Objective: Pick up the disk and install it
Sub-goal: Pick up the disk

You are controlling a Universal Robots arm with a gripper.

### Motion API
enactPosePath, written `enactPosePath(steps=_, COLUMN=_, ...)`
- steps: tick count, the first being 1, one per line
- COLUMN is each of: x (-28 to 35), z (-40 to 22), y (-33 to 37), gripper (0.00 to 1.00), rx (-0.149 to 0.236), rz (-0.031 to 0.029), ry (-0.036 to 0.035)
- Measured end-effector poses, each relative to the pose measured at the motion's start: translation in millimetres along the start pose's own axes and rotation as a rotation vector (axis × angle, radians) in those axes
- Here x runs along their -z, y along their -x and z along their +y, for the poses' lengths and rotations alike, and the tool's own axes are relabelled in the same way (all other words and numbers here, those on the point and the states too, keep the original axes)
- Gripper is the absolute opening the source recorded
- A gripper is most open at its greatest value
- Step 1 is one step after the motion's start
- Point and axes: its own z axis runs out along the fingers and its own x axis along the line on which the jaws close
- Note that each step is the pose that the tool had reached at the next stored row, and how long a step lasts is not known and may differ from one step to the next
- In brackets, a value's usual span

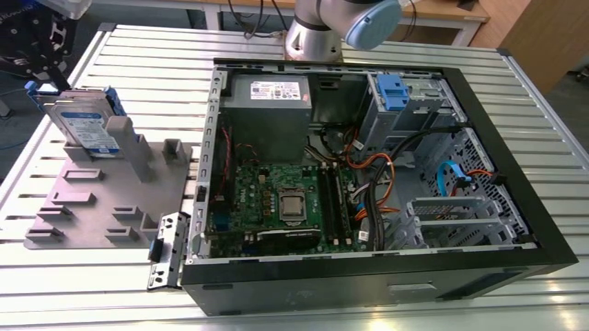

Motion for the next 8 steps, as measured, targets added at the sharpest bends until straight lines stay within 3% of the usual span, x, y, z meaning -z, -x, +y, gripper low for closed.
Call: enactPosePath(steps=8, x=-0.1, z=0.0, y=0.0, gripper=0.11, rx=0.135, rz=0.0061, ry=0.0035)
